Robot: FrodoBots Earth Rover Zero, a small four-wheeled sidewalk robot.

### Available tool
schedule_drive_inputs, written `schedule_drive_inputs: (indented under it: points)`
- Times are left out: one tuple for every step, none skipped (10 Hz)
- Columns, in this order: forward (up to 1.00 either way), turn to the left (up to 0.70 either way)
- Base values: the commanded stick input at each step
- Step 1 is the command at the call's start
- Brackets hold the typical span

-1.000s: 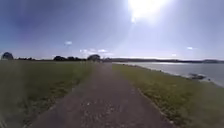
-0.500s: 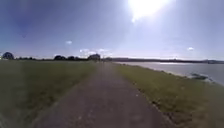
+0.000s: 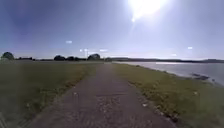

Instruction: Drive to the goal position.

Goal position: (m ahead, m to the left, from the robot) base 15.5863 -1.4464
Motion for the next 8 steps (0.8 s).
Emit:
schedule_drive_inputs:
  points:
    - [0.7,0.0]
    - [0.7,0.0]
    - [0.7,0.0]
    - [0.7,0.0]
    - [0.7,0.0]
    - [0.7,0.0]
    - [0.7,0.0]
    - [0.7,0.0]
